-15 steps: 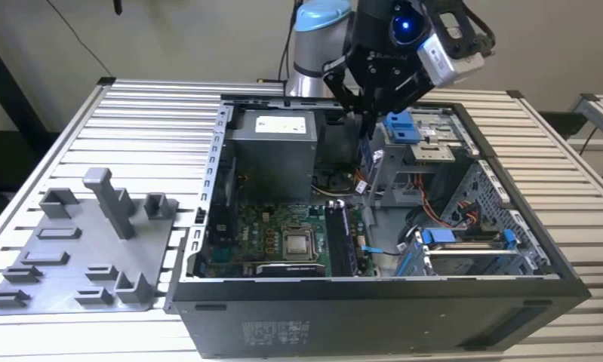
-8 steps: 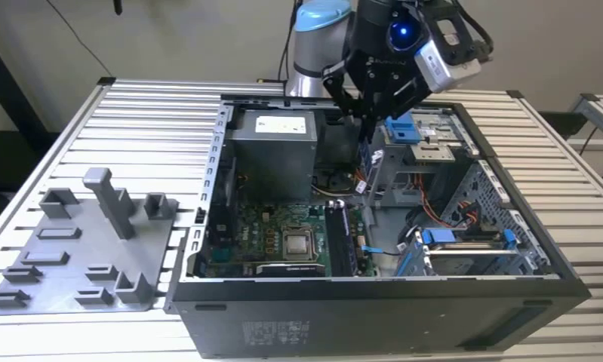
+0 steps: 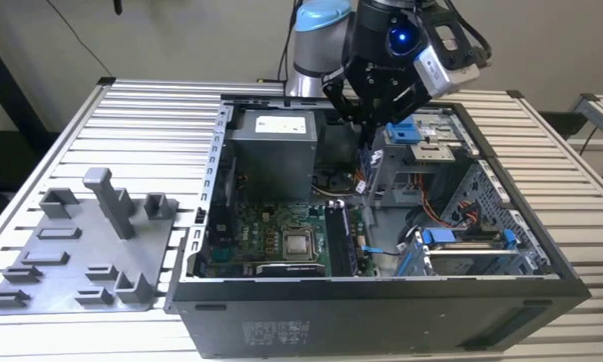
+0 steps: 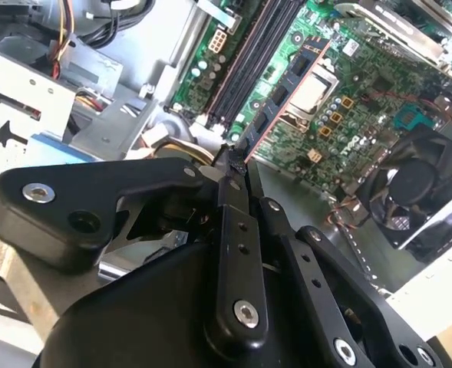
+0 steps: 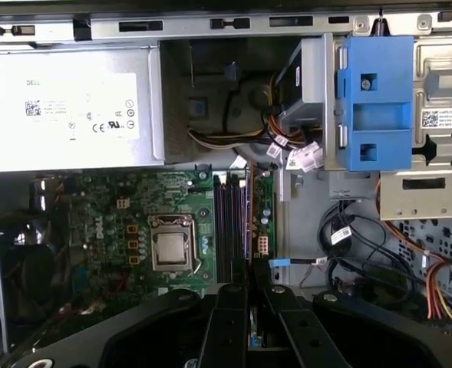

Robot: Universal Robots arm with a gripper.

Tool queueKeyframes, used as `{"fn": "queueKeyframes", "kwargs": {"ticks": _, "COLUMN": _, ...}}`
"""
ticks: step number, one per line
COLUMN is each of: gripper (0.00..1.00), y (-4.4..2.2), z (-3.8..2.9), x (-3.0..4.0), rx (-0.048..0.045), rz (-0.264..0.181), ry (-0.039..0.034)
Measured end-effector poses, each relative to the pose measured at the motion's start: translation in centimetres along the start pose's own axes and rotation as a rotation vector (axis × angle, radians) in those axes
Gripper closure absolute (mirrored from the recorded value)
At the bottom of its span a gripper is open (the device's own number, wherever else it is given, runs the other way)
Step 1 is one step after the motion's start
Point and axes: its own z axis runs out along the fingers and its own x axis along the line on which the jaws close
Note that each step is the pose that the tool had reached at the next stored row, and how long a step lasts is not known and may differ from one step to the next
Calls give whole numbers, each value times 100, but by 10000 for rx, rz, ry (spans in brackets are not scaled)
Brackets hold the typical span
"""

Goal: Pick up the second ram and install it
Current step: 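Insert the second ram into the second slot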

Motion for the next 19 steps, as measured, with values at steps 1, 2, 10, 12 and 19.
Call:
{"fn": "queueKeyframes", "kwargs": {"ticks": 1, "gripper": 86, "y": 0, "z": 7, "x": 0, "rx": 8, "rz": 0, "ry": -1}}
{"fn": "queueKeyframes", "kwargs": {"ticks": 2, "gripper": 86, "y": 0, "z": 14, "x": 0, "rx": 12, "rz": 1, "ry": -1}}
{"fn": "queueKeyframes", "kwargs": {"ticks": 10, "gripper": 86, "y": 0, "z": 60, "x": 0, "rx": 21, "rz": 1, "ry": 1}}
{"fn": "queueKeyframes", "kwargs": {"ticks": 12, "gripper": 86, "y": 0, "z": 72, "x": 0, "rx": 21, "rz": 1, "ry": 2}}
{"fn": "queueKeyframes", "kwargs": {"ticks": 19, "gripper": 86, "y": 0, "z": 118, "x": 0, "rx": 21, "rz": 2, "ry": 2}}
